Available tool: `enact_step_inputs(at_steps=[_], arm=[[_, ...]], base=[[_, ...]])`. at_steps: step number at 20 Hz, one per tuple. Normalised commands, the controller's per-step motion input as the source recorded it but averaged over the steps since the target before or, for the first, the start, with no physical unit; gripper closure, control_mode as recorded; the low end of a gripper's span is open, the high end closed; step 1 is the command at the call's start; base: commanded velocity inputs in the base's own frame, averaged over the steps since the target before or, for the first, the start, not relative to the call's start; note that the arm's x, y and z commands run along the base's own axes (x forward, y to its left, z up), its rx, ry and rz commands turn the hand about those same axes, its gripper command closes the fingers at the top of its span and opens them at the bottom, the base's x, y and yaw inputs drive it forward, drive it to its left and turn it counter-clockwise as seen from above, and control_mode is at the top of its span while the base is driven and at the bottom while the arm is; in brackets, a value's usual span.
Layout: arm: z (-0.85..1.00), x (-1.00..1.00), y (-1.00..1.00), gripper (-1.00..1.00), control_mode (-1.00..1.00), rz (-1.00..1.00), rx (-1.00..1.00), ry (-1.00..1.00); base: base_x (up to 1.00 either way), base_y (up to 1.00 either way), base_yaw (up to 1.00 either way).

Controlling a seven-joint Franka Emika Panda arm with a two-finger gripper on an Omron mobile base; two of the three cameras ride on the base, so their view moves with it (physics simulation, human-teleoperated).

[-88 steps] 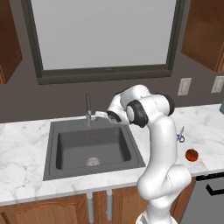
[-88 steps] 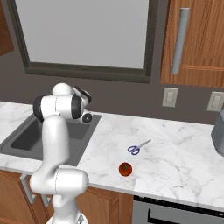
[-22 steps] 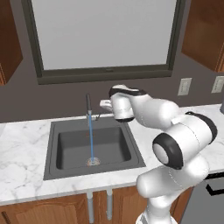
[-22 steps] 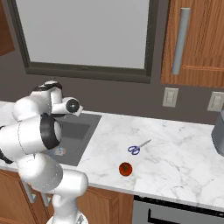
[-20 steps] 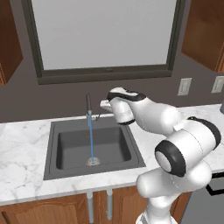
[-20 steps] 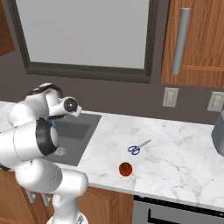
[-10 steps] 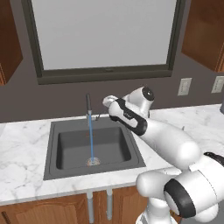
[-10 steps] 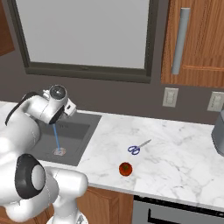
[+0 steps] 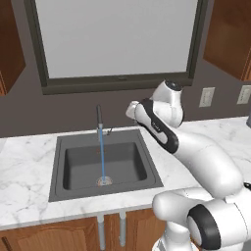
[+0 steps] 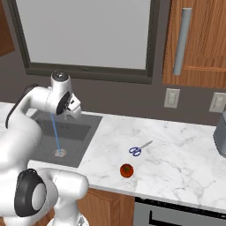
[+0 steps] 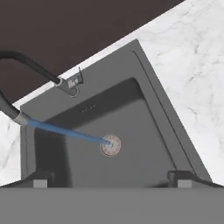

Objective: Turn on the sink faucet. Then move the tomato from the counter to the sink. Turn off the sink. Move the vegetable from the sink to the pot next to the stove. Finally move the pot to the rear right burner.

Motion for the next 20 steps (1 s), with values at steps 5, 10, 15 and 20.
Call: enact_step_inputs(at_steps=[5,10,15,20], arm=[[-0.3,-0.4,-0.64,-1.0,-1.0,0.0,-0.02,0.15],[-0.42,-0.43,-0.62,-1.0,-1.0,0.0,-0.03,0.11],[-0.56,-0.17,-0.37,-1.0,-1.0,-0.02,-0.13,0.01],[-0.45,-0.01,-0.42,-1.0,-1.0,0.0,-0.16,0.0]], base=[[0.0,0.0,0.0],[0.0,0.0,0.0],[0.0,0.0,0.0],[0.0,0.0,0.0]])
